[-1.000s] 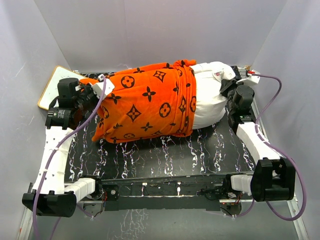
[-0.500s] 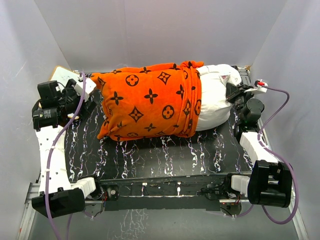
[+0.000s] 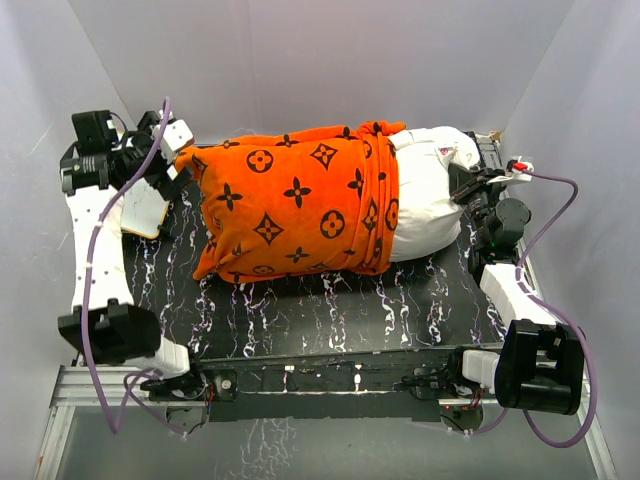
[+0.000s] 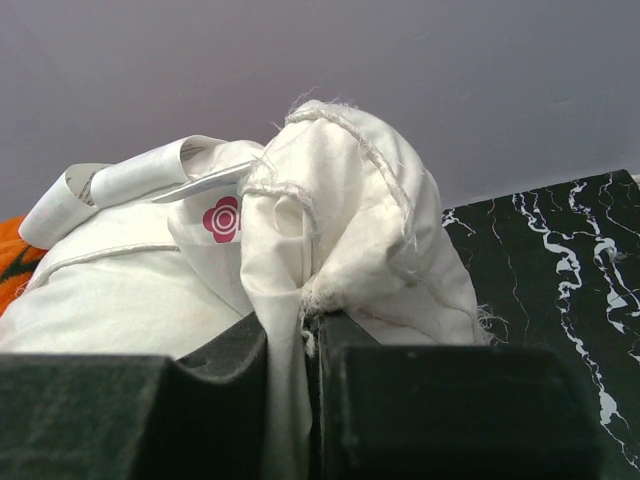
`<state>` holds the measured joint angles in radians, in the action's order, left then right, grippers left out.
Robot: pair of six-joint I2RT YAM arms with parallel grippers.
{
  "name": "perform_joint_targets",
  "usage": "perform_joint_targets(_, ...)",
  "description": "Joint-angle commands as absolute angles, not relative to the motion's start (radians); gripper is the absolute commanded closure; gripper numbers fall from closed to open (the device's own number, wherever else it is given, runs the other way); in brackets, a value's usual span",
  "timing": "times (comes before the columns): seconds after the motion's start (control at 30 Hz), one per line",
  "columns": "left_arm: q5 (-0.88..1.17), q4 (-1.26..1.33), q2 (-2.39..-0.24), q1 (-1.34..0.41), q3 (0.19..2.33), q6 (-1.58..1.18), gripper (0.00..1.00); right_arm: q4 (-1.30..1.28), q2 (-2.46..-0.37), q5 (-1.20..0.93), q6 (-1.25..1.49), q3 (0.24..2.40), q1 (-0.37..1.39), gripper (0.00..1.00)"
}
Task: Remove the pillowcase from the pillow
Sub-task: Remove the pillow from the pillowcase.
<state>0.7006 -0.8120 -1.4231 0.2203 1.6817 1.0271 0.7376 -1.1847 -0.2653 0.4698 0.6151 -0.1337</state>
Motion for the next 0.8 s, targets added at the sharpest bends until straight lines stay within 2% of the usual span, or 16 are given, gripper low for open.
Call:
perform_joint_targets(0.0, 0.808, -1.031, -1.567, 0.219, 1.846, 1.284, 0.03, 0.808, -1.173, -0.341, 0.456, 0.661, -0.13, 0.92)
perform_joint_targets(0.17, 0.762, -1.115, -1.619, 0.121, 1.894, 1.42, 0.06, 0.802, -1.193, -0.391, 0.468, 0.693, -0.13, 0.92)
perform_joint_targets(0.27, 0.659, -1.009, -1.587, 0.061, 1.801, 1.443, 0.18, 0.792, -1.208, -0.403, 0.477, 0.715, -0.13, 0.92)
perform_joint_targets(0.37, 0.593, -0.828, -1.547, 0.057, 1.712, 1.366, 0.44, 0.762, -1.206, -0.379, 0.465, 0.726, -0.13, 0.91)
perform_joint_targets(0.4, 0.574, -0.804, -1.542, 0.06, 1.707, 1.351, 0.58, 0.745, -1.204, -0.368, 0.459, 0.73, -0.13, 0.92)
perform_joint_targets(0.43, 0.558, -0.791, -1.538, 0.065, 1.706, 1.337, 0.74, 0.727, -1.202, -0.353, 0.455, 0.733, -0.13, 0.92)
perform_joint_targets(0.47, 0.545, -0.76, -1.529, 0.071, 1.7, 1.318, 0.99, 0.708, -1.201, -0.336, 0.453, 0.737, -0.13, 0.92)
perform_joint_targets(0.57, 0.499, -0.613, -1.469, 0.106, 1.648, 1.191, 1.0, 0.665, -1.205, -0.282, 0.454, 0.745, -0.13, 0.92)
perform_joint_targets(0.77, 0.433, -0.497, -1.386, 0.206, 1.63, 1.014, 1.0, 0.529, -1.194, -0.071, 0.452, 0.759, -0.13, 0.92)
